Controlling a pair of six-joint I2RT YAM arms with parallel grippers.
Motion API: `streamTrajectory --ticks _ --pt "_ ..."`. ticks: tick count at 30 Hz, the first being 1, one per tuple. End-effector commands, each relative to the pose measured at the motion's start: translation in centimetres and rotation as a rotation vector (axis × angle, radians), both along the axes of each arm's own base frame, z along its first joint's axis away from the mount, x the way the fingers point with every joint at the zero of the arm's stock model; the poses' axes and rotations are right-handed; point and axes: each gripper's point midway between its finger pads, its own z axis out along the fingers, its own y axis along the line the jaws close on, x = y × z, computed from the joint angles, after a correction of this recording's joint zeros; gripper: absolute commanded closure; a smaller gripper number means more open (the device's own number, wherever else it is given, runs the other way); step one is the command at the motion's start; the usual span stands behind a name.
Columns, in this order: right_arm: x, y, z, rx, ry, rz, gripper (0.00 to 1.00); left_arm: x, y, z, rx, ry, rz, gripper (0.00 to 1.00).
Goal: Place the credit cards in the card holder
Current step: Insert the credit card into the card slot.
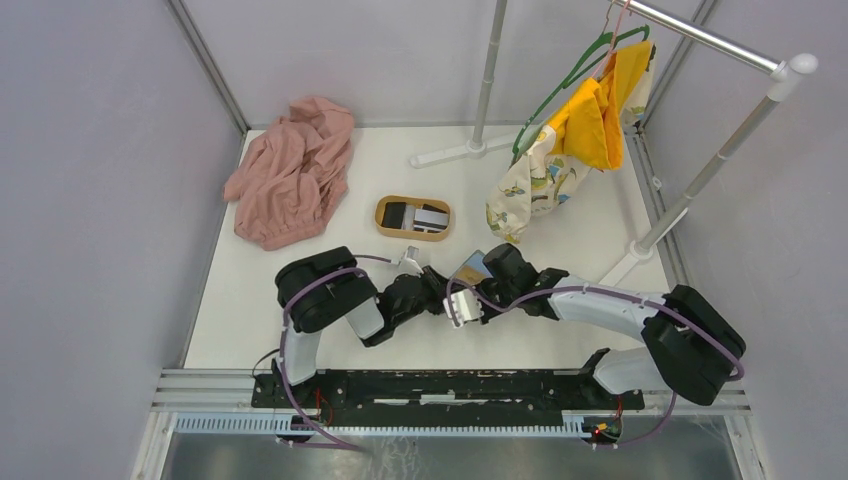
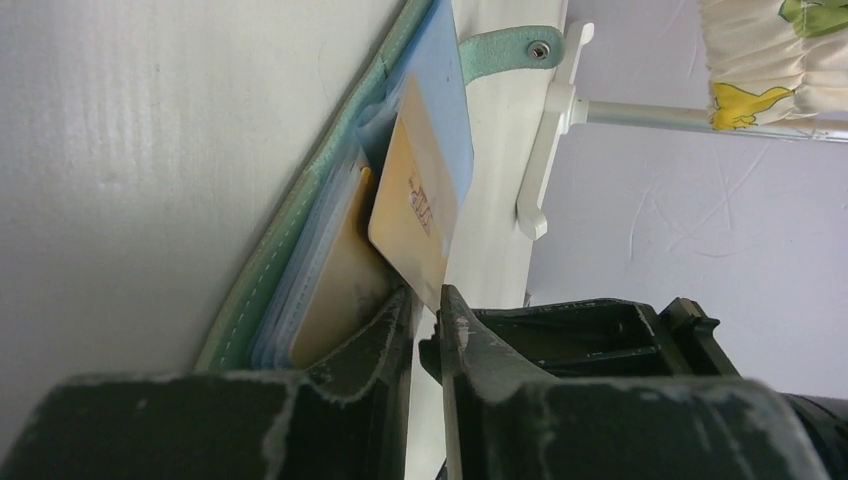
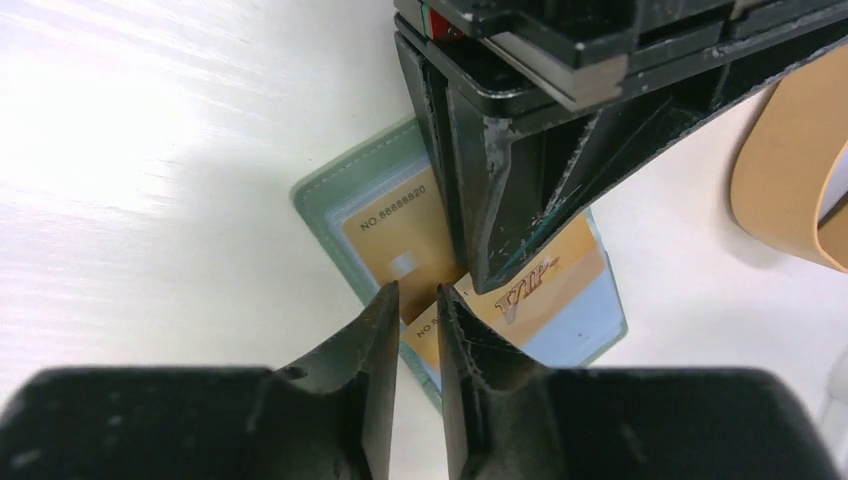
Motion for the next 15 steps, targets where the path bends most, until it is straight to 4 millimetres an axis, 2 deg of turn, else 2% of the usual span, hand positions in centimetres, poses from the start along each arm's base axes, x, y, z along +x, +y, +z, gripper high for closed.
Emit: streamTrajectory --ticks 1,4,8,11,15 --pt "-1.5 1.8 3.4 0.169 0.137 0.058 0.72 0.4 0.2 1.1 0.063 -0.070 -0.019 0.77" --pt "-0.8 1.4 4.5 0.220 0.150 0.024 0.69 0.6 0.6 1.6 0.112 -0.100 -0.019 0.77" --pt "0.7 0.4 4.9 0.244 0.153 -0.055 0.70 0.7 1.1 1.9 0.185 -0.119 -0.025 0.77" --pt "2.5 -0.8 4.8 0.242 0.141 -0.157 0.71 0.7 1.5 1.9 0.222 -0.125 -0.028 0.77" --pt "5.6 -3.3 4.1 0.202 0.088 -0.332 0.78 0.4 2.1 1.6 0.268 -0.122 -0.037 0.80"
